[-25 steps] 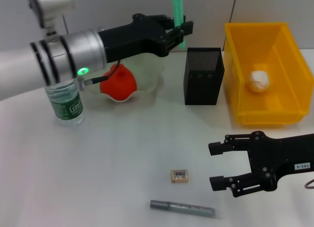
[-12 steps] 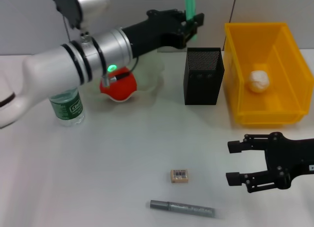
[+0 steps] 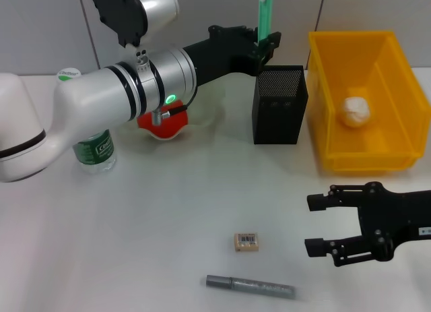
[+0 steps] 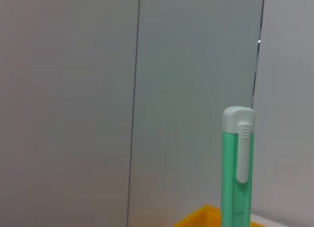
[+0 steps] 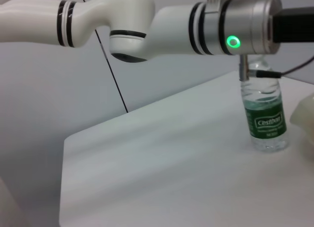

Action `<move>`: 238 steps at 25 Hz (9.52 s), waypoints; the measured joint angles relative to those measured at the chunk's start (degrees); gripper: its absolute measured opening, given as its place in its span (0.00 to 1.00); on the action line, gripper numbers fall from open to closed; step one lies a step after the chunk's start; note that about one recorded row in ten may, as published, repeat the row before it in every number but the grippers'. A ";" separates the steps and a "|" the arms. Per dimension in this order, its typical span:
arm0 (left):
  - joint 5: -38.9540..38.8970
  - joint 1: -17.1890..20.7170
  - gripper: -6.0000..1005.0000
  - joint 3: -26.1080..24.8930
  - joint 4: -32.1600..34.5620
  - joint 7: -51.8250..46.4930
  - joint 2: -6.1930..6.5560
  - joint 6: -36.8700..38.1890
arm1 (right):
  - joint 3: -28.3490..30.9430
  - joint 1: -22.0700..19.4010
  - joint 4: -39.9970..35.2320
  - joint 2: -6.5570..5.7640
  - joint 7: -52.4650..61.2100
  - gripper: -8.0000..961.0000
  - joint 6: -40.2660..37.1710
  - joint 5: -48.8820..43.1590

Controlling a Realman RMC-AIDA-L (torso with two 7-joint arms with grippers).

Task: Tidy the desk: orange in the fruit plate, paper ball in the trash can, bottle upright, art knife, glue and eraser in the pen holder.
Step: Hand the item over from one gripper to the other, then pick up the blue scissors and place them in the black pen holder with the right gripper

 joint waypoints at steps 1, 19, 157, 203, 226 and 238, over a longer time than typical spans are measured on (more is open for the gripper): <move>-0.02 -0.01 0.21 0.28 -0.01 0.00 0.00 -0.51 | -0.09 0.33 0.00 0.05 0.00 0.87 0.01 0.00; -3.64 1.13 0.21 4.34 0.11 0.18 0.00 -1.98 | -0.99 2.70 0.69 0.22 0.28 0.87 0.08 0.19; 9.13 16.60 0.21 -2.59 4.34 1.45 1.53 18.49 | -9.03 13.99 7.90 0.67 -6.21 0.17 26.09 16.47; 25.82 39.13 0.81 -29.28 11.96 -4.21 6.15 47.83 | -7.66 13.03 -15.60 -0.26 24.58 0.17 33.89 -3.15; 26.32 38.73 0.81 -29.91 11.43 -5.41 6.06 47.63 | -8.21 18.31 -0.17 0.14 21.63 0.17 47.10 -5.59; 26.51 38.60 0.81 -29.91 11.17 -5.27 5.99 47.58 | -8.12 19.81 4.64 -0.03 20.44 0.27 49.01 -4.94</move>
